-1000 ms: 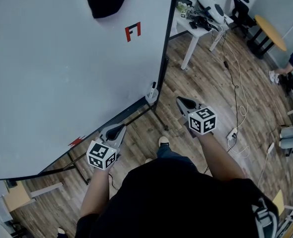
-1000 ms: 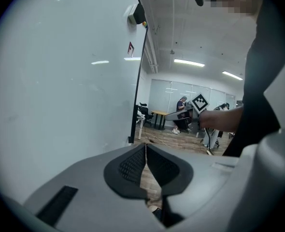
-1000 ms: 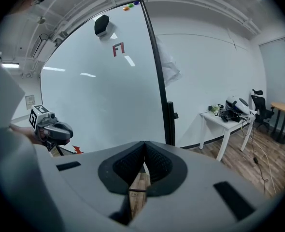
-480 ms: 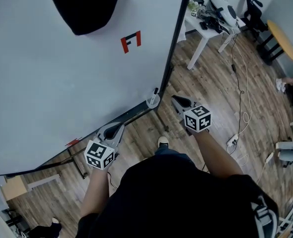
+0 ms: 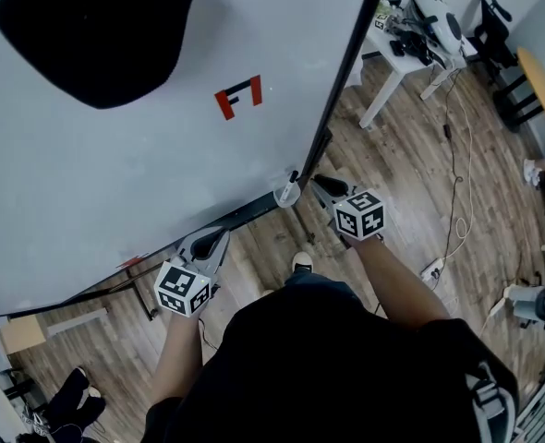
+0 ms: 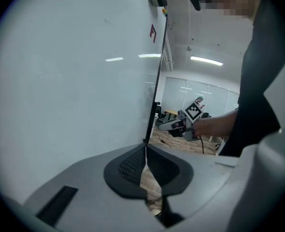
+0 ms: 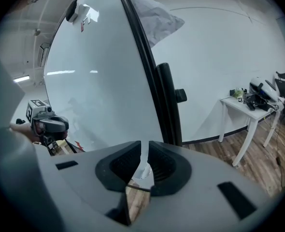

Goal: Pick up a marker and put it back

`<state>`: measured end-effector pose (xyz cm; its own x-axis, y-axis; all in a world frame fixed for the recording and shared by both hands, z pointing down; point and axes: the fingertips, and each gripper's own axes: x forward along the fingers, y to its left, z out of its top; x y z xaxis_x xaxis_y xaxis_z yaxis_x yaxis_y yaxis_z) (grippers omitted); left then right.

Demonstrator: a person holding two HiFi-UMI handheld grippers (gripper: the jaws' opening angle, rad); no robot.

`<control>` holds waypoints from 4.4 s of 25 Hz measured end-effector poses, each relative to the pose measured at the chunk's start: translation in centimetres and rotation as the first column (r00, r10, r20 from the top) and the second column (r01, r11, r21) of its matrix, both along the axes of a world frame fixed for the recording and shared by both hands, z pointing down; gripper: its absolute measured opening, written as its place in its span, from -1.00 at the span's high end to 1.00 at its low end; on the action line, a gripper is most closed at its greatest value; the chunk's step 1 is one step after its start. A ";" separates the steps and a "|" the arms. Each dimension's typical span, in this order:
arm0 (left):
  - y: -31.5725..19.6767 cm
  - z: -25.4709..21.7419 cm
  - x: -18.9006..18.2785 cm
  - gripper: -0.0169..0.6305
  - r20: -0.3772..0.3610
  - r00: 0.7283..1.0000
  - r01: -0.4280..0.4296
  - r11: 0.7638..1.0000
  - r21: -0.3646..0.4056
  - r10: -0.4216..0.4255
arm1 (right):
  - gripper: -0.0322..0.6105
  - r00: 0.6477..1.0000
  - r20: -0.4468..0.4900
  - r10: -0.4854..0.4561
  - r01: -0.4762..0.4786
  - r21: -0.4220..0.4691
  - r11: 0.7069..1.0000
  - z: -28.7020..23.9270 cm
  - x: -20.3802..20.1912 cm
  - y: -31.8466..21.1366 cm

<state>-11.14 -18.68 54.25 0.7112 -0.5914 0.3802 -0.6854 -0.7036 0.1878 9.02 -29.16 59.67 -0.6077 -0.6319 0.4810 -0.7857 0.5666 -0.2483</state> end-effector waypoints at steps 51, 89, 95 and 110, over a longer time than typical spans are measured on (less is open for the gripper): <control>-2.2 2.6 0.0 0.90 0.017 0.996 0.089 0.991 -0.100 -0.087 | 0.66 0.991 0.008 -0.133 0.132 -0.179 0.975 9.2 -3.6 -3.7; 4.0 -1.6 -2.0 0.91 0.002 1.000 0.007 1.000 0.027 -0.007 | 0.68 1.000 0.003 -0.016 0.016 0.071 0.997 -3.0 -1.7 1.6; 5.7 -2.0 -2.3 0.91 0.004 1.000 -0.029 0.998 0.048 0.029 | 0.69 1.000 0.009 0.024 -0.025 0.126 0.992 -6.1 -0.8 4.0; 8.5 -2.1 -1.7 0.91 0.011 0.994 -0.112 0.992 0.064 0.111 | 0.68 0.988 0.035 0.148 -0.152 0.165 0.974 -8.2 2.8 9.7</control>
